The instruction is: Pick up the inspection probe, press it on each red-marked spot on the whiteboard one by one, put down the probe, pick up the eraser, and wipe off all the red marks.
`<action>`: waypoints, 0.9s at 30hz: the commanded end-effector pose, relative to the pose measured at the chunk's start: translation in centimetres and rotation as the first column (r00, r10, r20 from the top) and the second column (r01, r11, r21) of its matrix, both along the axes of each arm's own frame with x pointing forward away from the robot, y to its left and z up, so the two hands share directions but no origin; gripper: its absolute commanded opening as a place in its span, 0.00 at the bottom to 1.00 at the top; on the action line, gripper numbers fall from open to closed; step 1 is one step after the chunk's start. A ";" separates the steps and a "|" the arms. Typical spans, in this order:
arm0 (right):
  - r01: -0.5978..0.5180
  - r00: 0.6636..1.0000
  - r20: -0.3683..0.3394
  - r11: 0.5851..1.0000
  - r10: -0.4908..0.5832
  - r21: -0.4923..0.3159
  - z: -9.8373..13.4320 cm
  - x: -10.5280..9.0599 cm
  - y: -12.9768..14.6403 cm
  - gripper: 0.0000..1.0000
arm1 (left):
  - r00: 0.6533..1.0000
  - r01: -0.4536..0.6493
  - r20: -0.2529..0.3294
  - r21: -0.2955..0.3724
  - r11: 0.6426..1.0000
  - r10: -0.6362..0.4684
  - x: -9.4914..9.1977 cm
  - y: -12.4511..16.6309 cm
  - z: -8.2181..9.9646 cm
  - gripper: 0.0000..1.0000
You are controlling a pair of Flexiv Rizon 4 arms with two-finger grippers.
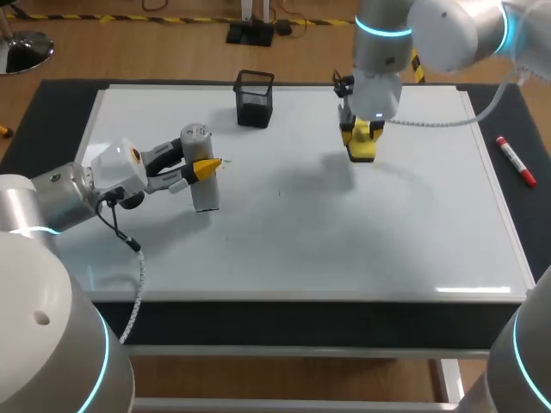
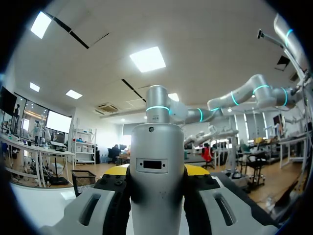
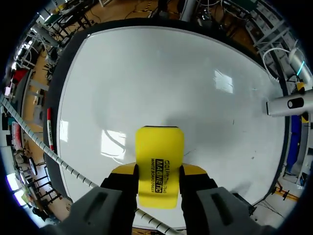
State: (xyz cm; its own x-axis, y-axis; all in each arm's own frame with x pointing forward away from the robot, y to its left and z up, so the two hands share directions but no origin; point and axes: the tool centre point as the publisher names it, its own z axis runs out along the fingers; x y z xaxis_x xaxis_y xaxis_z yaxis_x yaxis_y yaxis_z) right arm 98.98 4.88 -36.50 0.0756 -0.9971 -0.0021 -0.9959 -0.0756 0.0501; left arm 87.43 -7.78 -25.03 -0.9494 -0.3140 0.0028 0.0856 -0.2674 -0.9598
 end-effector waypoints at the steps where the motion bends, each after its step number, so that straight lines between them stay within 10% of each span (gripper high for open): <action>1: -0.002 0.999 -0.035 1.000 0.002 -0.016 0.4 0.7 0.2 0.00 | 1.000 -0.002 0.004 -0.005 1.000 0.002 0.0 -0.1 -0.1 0.00; 16: 0.007 0.999 -0.044 1.000 -0.008 -0.024 0.1 0.8 0.1 0.00 | 1.000 -0.002 0.004 -0.005 1.000 0.002 0.0 -0.1 -0.1 0.00; 27: 0.011 0.999 -0.048 0.999 -0.012 -0.034 -0.9 5.3 2.7 0.00 | 1.000 -0.002 0.004 -0.005 1.000 0.002 0.0 -0.1 -0.1 0.00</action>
